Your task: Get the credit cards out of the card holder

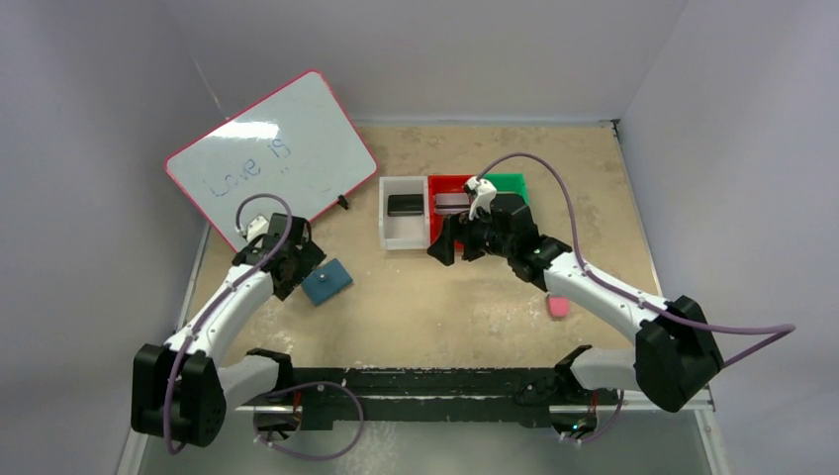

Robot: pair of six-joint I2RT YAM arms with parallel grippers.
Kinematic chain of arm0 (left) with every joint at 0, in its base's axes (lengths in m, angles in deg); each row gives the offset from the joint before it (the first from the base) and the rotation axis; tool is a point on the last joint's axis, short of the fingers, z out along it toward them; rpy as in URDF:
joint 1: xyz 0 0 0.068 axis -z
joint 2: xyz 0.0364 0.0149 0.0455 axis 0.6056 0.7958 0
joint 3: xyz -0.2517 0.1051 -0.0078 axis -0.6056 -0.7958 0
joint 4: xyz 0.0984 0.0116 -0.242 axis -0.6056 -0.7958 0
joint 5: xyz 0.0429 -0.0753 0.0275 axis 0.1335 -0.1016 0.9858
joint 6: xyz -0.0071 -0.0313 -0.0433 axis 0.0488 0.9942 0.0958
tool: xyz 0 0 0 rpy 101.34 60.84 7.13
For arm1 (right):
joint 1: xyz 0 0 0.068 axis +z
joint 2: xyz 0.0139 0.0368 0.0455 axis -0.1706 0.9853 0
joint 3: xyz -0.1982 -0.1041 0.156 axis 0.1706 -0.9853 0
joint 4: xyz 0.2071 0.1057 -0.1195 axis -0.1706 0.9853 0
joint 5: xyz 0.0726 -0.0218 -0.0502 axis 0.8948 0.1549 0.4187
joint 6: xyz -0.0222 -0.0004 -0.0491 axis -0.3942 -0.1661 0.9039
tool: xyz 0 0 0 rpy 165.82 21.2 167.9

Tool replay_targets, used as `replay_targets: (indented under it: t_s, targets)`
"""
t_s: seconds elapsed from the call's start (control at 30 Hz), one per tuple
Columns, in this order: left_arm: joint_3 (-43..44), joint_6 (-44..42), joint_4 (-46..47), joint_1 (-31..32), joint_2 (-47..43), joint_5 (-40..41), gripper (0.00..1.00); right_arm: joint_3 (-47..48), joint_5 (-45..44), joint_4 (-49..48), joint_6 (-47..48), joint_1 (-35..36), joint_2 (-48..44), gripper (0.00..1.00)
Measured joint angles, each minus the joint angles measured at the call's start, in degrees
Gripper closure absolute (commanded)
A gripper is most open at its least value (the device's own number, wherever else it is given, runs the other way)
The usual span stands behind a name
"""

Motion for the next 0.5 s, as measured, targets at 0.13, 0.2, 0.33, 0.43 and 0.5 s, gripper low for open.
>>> replay_targets:
  t_s: [0.13,0.2,0.33,0.43,0.5]
  targets:
    - [-1.27,-0.42,2.58,0.00,3.93,-0.98,0.17,0.09,-2.43,1.20,0.02,0.00,-0.17,0.07]
    - [-1.88,-0.39,3.43,0.00,5.22,-0.92,0.17,0.09,-3.50,1.99,0.02,0.00,-0.33,0.06]
    - [-2.23,-0.39,4.70,0.17,8.00,0.24,0.17,0.09,-5.25,3.21,0.04,0.00,-1.29,0.06]
    - [-2.23,-0.37,5.60,1.36,9.73,2.38,0.17,0.09,-6.27,3.41,0.07,0.00,-2.29,0.05]
    - [-2.10,-0.33,5.86,2.80,10.86,4.31,0.16,0.09,-6.84,3.45,0.09,0.00,-2.84,0.05]
